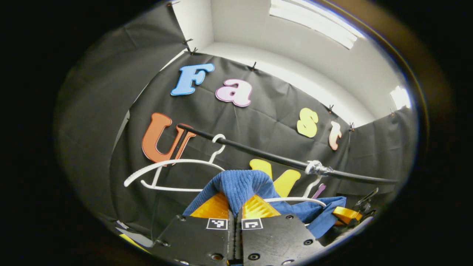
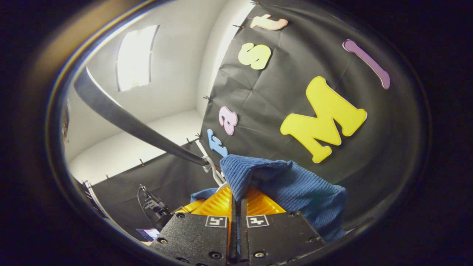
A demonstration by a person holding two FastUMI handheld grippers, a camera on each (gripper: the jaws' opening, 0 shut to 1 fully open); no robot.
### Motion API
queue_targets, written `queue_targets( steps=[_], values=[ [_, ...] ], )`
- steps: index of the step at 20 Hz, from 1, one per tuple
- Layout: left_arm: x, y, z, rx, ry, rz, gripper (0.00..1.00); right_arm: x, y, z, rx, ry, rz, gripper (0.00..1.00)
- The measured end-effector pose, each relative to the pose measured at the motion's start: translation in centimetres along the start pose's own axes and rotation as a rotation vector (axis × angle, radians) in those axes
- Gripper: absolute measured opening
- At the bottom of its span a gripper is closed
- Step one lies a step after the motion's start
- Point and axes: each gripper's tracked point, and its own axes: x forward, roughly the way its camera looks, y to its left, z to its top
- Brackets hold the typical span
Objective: Grasp the clothes on the hanger with both hands and then place them into the laundry hamper below.
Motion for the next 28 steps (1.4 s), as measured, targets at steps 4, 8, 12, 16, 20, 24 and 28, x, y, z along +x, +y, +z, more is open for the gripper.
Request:
queue_targets(
  steps=[4,8,12,16,20,24,28],
  values=[
    [0.4,0.6,0.2,-0.108,0.006,-0.032,0.00,-0.3,-1.5,3.4,0.194,-0.103,0.041,0.06],
    [1.0,2.9,-0.3,-0.267,0.036,-0.044,0.04,-1.2,-3.5,4.6,0.325,-0.152,0.043,0.06],
    [0.7,6.0,-2.1,-0.392,0.062,-0.035,0.00,-2.3,-5.1,4.9,0.402,-0.183,0.037,0.06],
    [0.1,6.7,-4.4,-0.406,0.115,-0.041,0.00,-2.9,-6.6,4.7,0.454,-0.201,0.021,0.05],
    [-0.2,6.1,-5.2,-0.513,0.128,-0.082,0.05,-3.4,-8.5,4.5,0.625,-0.239,0.046,0.05],
    [-0.3,7.1,-4.3,-0.570,0.091,-0.099,0.00,-3.6,-9.8,3.0,0.627,-0.244,0.003,0.05],
    [-1.0,8.1,-4.8,-0.578,0.104,-0.081,0.00,-3.4,-10.1,3.2,0.603,-0.225,-0.055,0.06]
  ],
)
